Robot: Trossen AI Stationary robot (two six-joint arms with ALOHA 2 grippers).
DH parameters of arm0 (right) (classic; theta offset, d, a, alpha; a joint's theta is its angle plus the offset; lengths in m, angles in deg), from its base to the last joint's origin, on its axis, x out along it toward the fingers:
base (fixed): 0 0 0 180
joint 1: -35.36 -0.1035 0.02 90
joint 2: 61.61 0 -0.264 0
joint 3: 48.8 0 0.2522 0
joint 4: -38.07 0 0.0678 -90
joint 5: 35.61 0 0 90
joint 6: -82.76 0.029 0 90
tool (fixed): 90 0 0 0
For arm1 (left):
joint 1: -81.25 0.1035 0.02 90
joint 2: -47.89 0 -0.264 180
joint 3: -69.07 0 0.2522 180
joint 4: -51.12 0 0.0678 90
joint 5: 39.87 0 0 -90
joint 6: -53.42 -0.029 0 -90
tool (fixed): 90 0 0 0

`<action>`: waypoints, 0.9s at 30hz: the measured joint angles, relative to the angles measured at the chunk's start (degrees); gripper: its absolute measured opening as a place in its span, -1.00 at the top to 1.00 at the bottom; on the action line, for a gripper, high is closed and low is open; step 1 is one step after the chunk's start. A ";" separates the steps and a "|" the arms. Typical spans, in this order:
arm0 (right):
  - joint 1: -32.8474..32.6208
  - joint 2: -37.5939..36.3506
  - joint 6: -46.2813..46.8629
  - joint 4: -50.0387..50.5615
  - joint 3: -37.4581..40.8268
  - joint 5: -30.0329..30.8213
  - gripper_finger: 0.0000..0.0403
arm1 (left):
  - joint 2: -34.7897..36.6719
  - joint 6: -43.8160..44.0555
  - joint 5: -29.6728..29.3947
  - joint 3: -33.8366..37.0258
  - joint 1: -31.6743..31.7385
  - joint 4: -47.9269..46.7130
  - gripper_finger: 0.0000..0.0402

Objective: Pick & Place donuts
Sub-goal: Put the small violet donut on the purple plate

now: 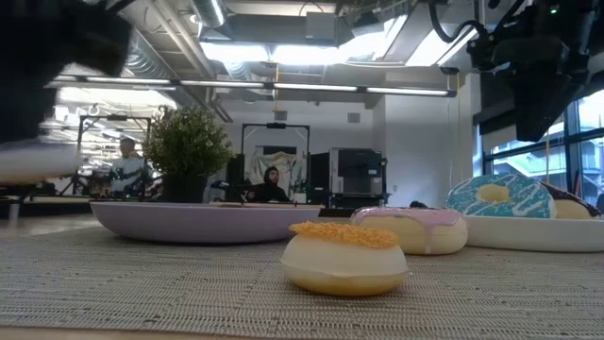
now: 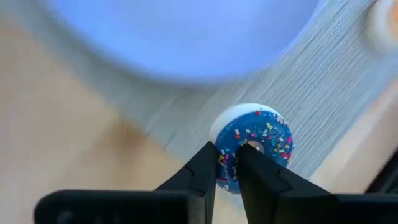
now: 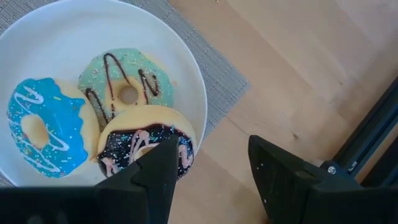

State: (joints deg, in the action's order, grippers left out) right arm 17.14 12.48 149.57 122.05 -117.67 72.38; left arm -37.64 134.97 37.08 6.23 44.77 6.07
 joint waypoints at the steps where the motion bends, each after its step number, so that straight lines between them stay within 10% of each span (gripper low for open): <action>1: 0.00 0.00 0.00 0.00 0.02 0.24 0.02 | 0.33 -1.47 -0.75 -0.34 1.00 0.05 0.75; 13: 0.00 0.00 0.12 -0.07 0.02 0.41 0.02 | 0.41 -16.84 -6.58 -0.61 16.10 -0.20 0.76; 27: 0.00 0.00 0.23 -0.98 0.02 0.43 0.02 | 0.39 -22.79 1.19 -0.65 24.36 -1.77 0.79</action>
State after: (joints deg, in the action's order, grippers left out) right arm 17.14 12.48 149.80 121.07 -117.65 72.81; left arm -37.25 112.19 38.27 5.57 69.13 4.30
